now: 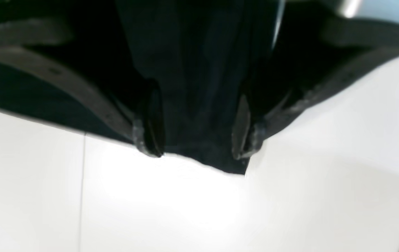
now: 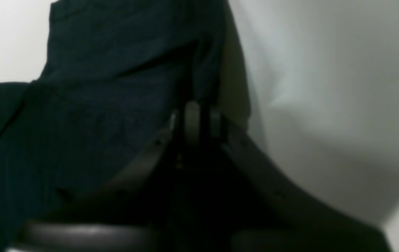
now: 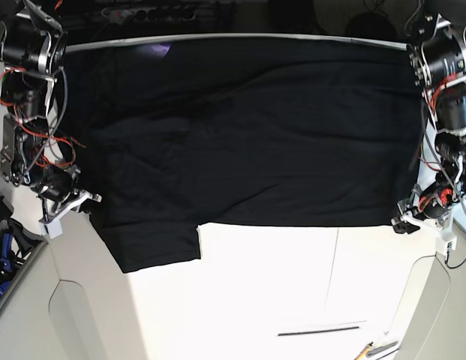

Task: Fold the T-shirt properly
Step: 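Move the left gripper down along the shirt side toward the hem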

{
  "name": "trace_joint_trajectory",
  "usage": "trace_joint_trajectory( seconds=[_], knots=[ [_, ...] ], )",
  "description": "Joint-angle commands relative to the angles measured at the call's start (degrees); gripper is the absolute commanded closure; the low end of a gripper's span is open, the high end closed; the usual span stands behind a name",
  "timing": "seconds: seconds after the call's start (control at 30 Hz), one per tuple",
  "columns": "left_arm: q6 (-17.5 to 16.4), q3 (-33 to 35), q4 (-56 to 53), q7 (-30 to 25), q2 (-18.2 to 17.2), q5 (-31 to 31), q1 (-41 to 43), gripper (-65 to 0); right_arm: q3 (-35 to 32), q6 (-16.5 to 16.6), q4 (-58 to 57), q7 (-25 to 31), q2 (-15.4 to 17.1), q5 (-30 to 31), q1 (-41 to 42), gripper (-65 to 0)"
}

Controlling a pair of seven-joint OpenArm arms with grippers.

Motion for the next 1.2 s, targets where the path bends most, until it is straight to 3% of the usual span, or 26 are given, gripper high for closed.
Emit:
trace_joint_trajectory(
  seconds=[0.0, 0.23, 0.57, 0.67, 1.17],
  knots=[
    [-0.2, -0.1, -1.5, -2.0, -1.1, 0.3, -3.0, -34.6, -0.1, -0.5, 0.4, -1.0, 0.6, -1.3, 0.7, 0.0],
    [-0.2, 0.3, -10.9, -5.4, -0.9, 3.4, -7.3, -34.6, -0.1, -0.5, 0.4, -1.0, 0.6, -1.3, 0.7, 0.0],
    [-0.1, 1.2, -11.1, -9.0, -2.5, 6.2, -7.2, -34.6, -0.1, -0.5, 0.4, -1.0, 0.6, -1.3, 0.7, 0.0],
    [2.2, 1.2, -11.1, -9.2, -2.9, 6.7, -7.1, -34.6, -0.1, -0.5, 0.4, -1.0, 0.6, -1.2, 0.7, 0.0],
    [2.8, 1.2, -13.8, -10.4, -1.5, 8.3, -6.8, -34.6, -0.1, -0.5, 0.4, -1.0, 0.6, -1.0, 0.7, 0.0]
  ],
)
